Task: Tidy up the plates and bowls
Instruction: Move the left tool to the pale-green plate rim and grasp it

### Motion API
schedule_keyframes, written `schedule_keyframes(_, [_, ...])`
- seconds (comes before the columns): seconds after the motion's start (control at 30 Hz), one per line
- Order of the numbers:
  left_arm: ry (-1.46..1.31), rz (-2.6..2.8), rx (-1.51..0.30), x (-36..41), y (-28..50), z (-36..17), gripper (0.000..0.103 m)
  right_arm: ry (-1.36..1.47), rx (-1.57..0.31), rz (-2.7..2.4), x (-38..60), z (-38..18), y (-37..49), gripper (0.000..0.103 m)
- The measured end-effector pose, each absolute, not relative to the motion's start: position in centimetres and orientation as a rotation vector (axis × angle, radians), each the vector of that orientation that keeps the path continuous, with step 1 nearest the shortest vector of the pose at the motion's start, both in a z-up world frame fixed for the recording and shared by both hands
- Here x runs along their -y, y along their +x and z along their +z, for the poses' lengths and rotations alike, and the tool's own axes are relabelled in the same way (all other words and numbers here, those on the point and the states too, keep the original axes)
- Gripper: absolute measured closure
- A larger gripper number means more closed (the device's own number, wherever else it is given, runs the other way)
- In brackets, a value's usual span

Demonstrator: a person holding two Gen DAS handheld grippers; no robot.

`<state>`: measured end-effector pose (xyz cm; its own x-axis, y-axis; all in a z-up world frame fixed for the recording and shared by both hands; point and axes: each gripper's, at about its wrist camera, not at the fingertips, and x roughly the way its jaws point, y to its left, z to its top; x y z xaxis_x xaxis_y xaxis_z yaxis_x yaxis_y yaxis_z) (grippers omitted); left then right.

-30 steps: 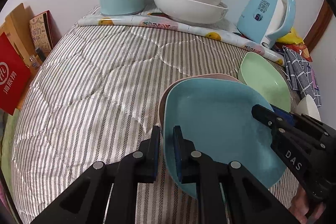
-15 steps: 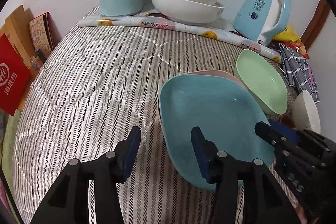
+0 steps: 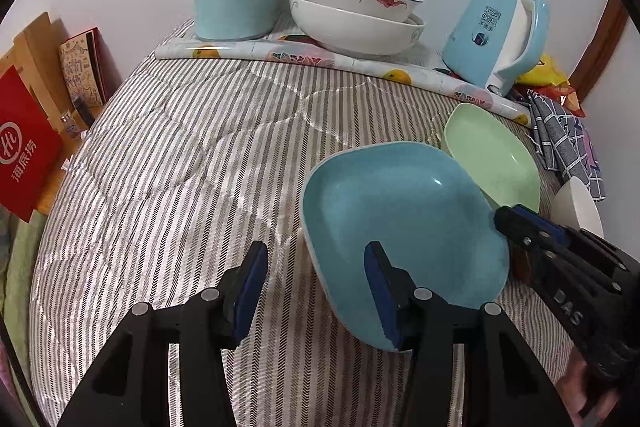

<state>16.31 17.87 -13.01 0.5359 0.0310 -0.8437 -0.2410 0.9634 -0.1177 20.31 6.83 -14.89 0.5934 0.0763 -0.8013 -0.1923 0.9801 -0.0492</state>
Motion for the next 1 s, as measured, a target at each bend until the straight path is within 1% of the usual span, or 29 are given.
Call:
schedule_keyframes(0.1, [-0.225, 0.158, -0.980, -17.4, 16.3, -12.4, 0.055, -0.120, -0.902, 0.139, -5.7, -13.8, 19.7, 0.074])
schedule_keyframes(0.17, [-0.219, 0.151, -0.966, -16.9, 16.4, -11.8, 0.055, -0.116, -0.876, 0.116, -4.6, -12.8, 19.2, 0.062])
schedule_keyframes(0.27, [-0.211, 0.141, -0.948, -16.2, 16.7, -11.0, 0.055, -0.101, -0.839, 0.086, -2.9, -11.6, 18.5, 0.054])
schedule_keyframes(0.33, [-0.207, 0.131, -0.936, -15.5, 17.0, -10.3, 0.055, -0.099, -0.830, 0.064, -2.1, -11.0, 18.3, 0.053])
schedule_keyframes(0.5, [-0.190, 0.107, -0.910, -13.7, 18.1, -9.1, 0.055, -0.099, -0.811, 0.004, 0.4, -9.7, 17.9, 0.052])
schedule_keyframes(0.63, [-0.172, 0.107, -0.891, -12.3, 19.3, -8.5, 0.055, -0.050, -0.826, 0.011, 2.4, -9.1, 18.3, 0.045])
schedule_keyframes(1.0, [-0.175, 0.088, -0.916, -10.9, 23.2, -8.7, 0.055, 0.002, -0.894, 0.005, 4.7, -9.5, 21.9, 0.044])
